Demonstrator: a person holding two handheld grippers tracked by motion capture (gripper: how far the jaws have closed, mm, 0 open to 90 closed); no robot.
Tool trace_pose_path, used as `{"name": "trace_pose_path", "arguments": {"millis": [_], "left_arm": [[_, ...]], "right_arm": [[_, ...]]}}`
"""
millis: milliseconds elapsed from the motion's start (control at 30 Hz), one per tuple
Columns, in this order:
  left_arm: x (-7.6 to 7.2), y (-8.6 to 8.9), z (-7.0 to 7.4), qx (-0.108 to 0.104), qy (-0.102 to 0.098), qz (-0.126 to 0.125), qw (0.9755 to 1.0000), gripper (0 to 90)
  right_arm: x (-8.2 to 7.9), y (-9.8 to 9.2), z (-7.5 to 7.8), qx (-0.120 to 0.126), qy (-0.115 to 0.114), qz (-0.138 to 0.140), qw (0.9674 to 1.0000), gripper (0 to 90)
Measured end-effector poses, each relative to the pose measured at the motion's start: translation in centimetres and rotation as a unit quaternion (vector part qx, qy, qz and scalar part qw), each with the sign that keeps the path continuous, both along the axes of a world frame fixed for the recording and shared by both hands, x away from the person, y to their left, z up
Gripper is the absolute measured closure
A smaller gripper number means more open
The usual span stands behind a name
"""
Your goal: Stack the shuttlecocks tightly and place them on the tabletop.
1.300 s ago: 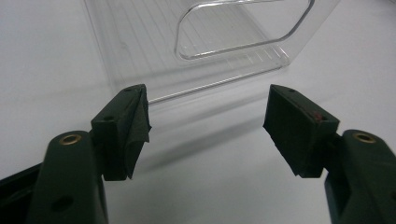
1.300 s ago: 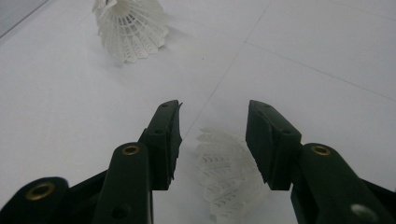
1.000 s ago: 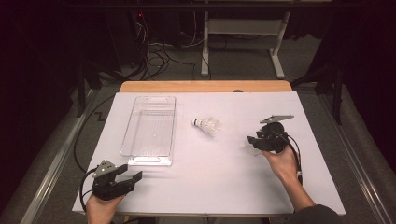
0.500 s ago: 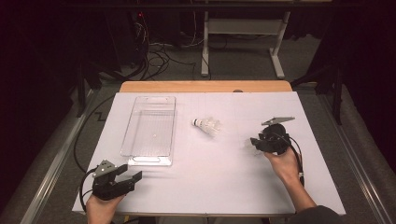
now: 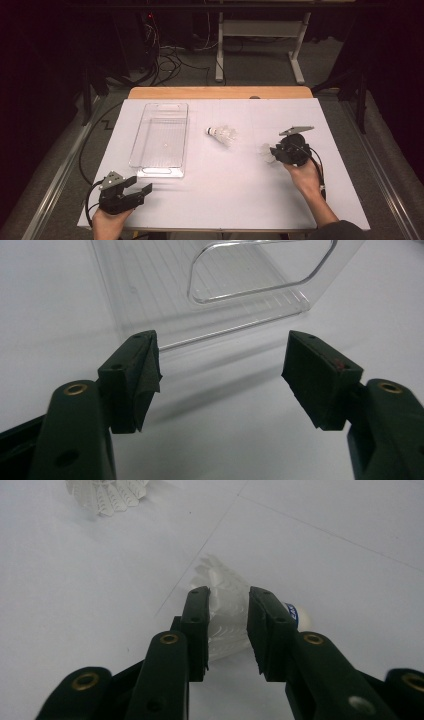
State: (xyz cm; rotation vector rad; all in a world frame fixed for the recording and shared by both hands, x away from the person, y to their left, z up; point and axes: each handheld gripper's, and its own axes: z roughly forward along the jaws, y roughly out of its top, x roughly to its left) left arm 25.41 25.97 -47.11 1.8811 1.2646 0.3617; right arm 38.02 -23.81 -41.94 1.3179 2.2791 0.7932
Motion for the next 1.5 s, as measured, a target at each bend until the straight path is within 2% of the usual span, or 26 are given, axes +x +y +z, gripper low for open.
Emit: {"name": "trace_pose_path", "arguments": {"millis": [467, 1067, 1500], "left_arm": [[0.0, 0.0, 0.0, 0.001, -0.001, 0.001, 1.0, 31.8], [0.0, 0.0, 0.0, 0.0, -0.001, 0.001, 1.0, 31.9], [0.0, 0.0, 0.0, 0.0, -0.002, 0.001, 1.0, 31.9]], "right_arm": [[-0.3, 0.0, 0.0, -0.003, 0.002, 0.008, 1.0, 88.6], [-0.8, -0.2, 0.5, 0.001, -0.009, 0.009, 0.9999, 90.0], [-1.1, 0.0, 1.2, 0.017, -0.013, 0.018, 0.9996, 90.0]]}}
